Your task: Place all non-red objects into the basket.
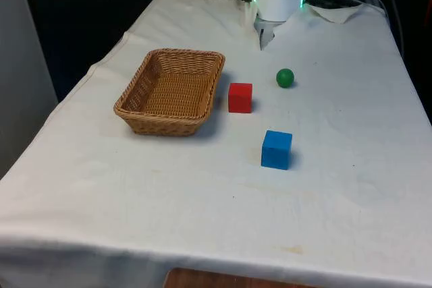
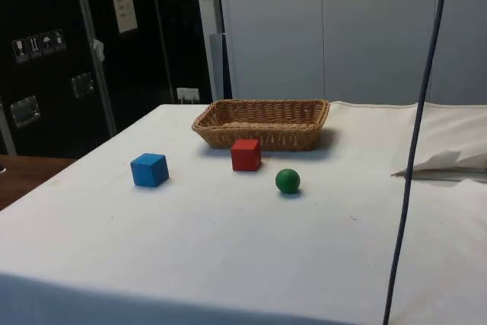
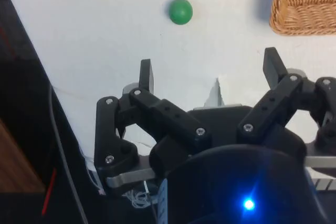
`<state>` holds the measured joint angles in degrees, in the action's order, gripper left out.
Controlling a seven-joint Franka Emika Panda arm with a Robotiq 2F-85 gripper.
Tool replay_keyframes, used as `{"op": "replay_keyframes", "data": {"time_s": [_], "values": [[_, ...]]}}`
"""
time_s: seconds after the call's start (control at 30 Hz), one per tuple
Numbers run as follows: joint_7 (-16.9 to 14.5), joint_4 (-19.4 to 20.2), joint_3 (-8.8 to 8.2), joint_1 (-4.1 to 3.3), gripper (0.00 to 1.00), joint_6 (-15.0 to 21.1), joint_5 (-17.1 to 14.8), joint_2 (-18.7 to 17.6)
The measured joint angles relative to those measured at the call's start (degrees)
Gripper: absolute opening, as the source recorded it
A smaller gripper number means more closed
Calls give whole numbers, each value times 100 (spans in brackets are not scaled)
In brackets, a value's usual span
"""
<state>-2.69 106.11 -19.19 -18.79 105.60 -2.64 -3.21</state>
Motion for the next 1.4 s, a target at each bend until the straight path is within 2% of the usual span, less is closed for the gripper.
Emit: {"op": "replay_keyframes", "data": {"time_s": [0.23,0.43,0.63,1.1,1.4], "values": [[29,-223,34,0,100,52,-52,-264],[69,-848,138,-6,100,52,-183,-854],[69,-1157,143,0,100,57,-264,-1169],[86,-1197,160,-6,100,693,-498,-1587],[166,-1335,218,-11,100,928,-619,-1868]]}}
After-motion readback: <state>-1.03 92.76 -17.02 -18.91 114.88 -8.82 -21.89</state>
